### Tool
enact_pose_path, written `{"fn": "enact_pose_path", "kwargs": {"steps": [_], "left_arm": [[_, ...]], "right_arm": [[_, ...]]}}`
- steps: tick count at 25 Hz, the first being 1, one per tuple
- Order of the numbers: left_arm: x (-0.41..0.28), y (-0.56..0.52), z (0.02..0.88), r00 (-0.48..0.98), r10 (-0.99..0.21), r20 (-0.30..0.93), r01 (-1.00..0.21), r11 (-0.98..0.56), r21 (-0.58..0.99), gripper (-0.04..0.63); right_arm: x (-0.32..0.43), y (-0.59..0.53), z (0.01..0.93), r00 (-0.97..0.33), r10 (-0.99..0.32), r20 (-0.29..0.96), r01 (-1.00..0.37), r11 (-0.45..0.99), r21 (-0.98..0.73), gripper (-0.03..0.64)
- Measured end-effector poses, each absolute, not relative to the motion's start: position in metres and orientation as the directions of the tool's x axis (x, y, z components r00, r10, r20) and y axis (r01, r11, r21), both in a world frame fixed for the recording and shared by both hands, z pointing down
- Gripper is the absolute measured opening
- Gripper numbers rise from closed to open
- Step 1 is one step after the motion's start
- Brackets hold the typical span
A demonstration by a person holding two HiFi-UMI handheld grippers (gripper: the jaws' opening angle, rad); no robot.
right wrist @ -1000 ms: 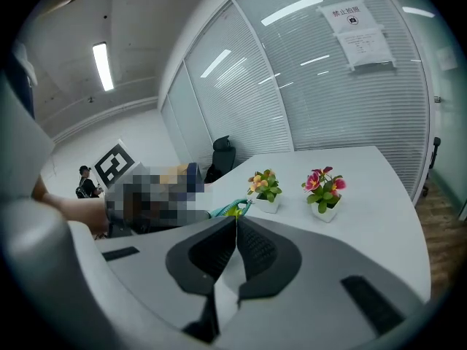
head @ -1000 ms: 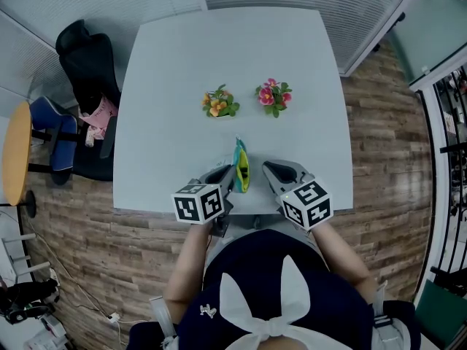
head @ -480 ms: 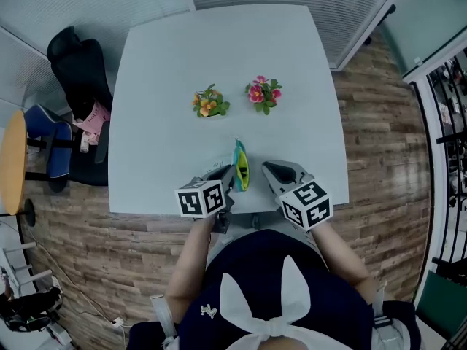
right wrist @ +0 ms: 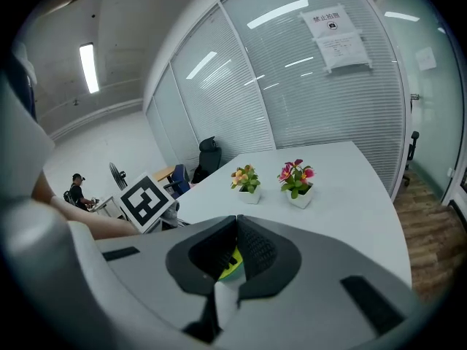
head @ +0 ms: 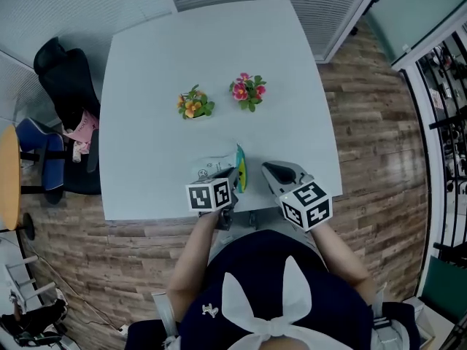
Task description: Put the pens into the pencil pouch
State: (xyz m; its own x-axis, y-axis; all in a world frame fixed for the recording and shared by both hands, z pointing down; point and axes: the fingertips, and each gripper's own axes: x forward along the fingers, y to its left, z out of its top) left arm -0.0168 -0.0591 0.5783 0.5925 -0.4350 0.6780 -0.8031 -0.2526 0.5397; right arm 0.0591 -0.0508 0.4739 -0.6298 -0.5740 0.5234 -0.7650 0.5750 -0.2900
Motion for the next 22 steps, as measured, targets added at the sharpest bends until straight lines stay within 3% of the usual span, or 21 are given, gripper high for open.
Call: {"fn": "enact_pose_path", "kwargs": {"steps": [22], "left_arm": [[0.009,-0.045,0.646,0.535,-0.344,0.772,-0.844,-0.262,0.469,0.034]], "right_arm": [[0.093,-0.036,0.485,-0.585,-0.59,0.557,-0.804,0.515,-0.298,0.008]]}}
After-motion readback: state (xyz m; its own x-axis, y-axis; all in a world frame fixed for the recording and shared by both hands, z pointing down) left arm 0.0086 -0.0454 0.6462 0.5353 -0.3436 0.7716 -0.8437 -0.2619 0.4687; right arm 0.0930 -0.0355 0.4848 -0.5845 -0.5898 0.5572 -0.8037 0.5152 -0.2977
